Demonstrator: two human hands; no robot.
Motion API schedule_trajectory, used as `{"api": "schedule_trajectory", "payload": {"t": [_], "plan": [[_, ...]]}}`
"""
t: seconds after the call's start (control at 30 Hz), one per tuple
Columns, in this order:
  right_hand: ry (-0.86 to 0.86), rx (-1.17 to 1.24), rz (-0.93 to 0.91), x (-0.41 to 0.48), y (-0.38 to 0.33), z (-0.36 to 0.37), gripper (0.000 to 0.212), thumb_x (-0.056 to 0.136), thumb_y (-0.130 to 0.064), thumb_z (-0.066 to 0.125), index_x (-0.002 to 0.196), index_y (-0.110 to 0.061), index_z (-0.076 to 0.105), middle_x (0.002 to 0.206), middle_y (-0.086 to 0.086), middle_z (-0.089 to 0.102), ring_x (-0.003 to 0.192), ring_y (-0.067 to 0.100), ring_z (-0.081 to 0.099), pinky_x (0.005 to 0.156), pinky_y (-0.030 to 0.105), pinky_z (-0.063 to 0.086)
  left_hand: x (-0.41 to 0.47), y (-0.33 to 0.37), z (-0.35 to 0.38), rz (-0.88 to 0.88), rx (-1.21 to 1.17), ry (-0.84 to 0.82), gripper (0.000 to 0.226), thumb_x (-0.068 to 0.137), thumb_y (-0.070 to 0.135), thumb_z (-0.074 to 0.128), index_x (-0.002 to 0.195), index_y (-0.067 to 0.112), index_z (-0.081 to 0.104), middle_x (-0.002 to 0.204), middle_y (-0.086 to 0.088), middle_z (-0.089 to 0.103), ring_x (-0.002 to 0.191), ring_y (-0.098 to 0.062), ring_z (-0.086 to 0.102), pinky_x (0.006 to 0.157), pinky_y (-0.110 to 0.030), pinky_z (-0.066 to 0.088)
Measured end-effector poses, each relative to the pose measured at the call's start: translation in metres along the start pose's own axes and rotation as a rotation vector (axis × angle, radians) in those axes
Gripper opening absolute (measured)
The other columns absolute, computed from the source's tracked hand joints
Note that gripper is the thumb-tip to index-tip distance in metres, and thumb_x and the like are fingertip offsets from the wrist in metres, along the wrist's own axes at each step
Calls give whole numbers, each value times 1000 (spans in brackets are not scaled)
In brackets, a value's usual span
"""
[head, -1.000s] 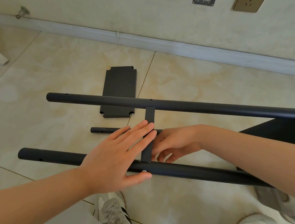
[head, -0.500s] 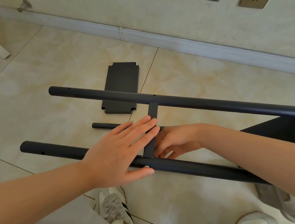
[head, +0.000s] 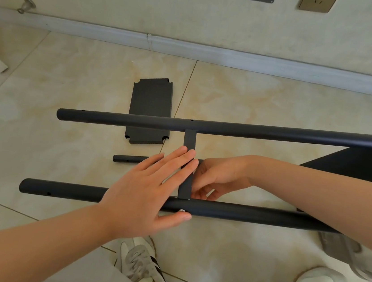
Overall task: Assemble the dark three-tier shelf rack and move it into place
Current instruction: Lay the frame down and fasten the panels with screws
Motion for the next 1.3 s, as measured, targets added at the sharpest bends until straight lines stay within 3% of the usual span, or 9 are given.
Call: {"api": "schedule_trajectory", "payload": {"t": [0.1, 0.23, 0.33, 0.53, 0.7, 0.87, 0.93, 1.03, 1.3], "plan": [[59, -69, 54, -1, 4, -6, 24, 95, -18, 56, 81, -5, 71, 75, 4, 66, 71, 16, 56, 83, 33, 49, 0, 0, 0, 2, 5, 2, 84, 96, 72, 30, 159, 18, 21, 167, 0, 22, 155, -15, 12, 120, -38, 21], [4, 26, -1, -5, -2, -2, 25, 97, -19, 60, 111, 1, 67, 97, 6, 67, 80, 15, 58, 86, 33, 50, 1, -1, 1, -3, 6, 4, 84, 95, 73, 31, 159, 18, 22, 167, 1, 21, 155, -14, 11, 120, -38, 20], [-28, 35, -62, -4, -7, 2, 18, 97, -10, 59, 110, 0, 66, 102, 10, 65, 87, 18, 59, 90, 36, 50, 0, -1, 1, -2, -1, 9, 85, 95, 73, 32, 160, 19, 22, 167, 3, 18, 156, -12, 8, 120, -37, 20], [55, -92, 26, 1, 3, -1, 36, 98, -26, 55, 113, 4, 67, 93, 8, 69, 85, 20, 61, 96, 43, 52, 0, -1, 0, -5, -5, 9, 84, 95, 73, 30, 159, 19, 22, 167, 2, 20, 156, -12, 7, 120, -38, 19], [-7, 72, -67, -2, 3, 4, 28, 98, -15, 57, 118, 3, 64, 114, 14, 67, 101, 21, 64, 103, 44, 48, 0, 0, -1, 3, -11, 6, 84, 96, 71, 32, 159, 17, 23, 167, 0, 22, 155, -15, 12, 120, -37, 23], [53, 42, -63, 0, 4, 2, 32, 95, -24, 60, 108, 4, 69, 93, 7, 70, 84, 16, 62, 92, 38, 50, 0, -1, -1, -2, -8, 7, 85, 95, 71, 37, 159, 17, 23, 167, 2, 20, 156, -13, 10, 120, -37, 21], [53, 28, -47, -2, 3, 3, 36, 95, -27, 60, 111, 4, 68, 99, 11, 71, 87, 18, 62, 94, 40, 50, 0, -1, -1, -1, -7, 10, 85, 95, 71, 35, 159, 17, 24, 167, 2, 20, 156, -13, 9, 120, -37, 22], [29, 86, -68, -3, 3, 4, 33, 98, -16, 57, 122, 7, 61, 120, 24, 63, 102, 23, 61, 105, 47, 45, 0, -1, 1, 0, -8, 7, 85, 96, 72, 34, 160, 17, 24, 167, 2, 19, 156, -14, 10, 121, -36, 24], [48, 88, -52, -2, 1, 5, 28, 98, -9, 56, 119, 7, 63, 118, 22, 65, 101, 24, 61, 109, 52, 43, 0, -1, 1, -2, -3, 5, 85, 95, 72, 34, 160, 18, 23, 167, 2, 20, 156, -14, 10, 120, -37, 22]]}}
Point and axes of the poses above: each hand's wrist, its own x-axis towards the middle knuckle, its own z-axis out of the palm, y = z × x, the point moved 10 cm from there along x, towards the middle knuckle
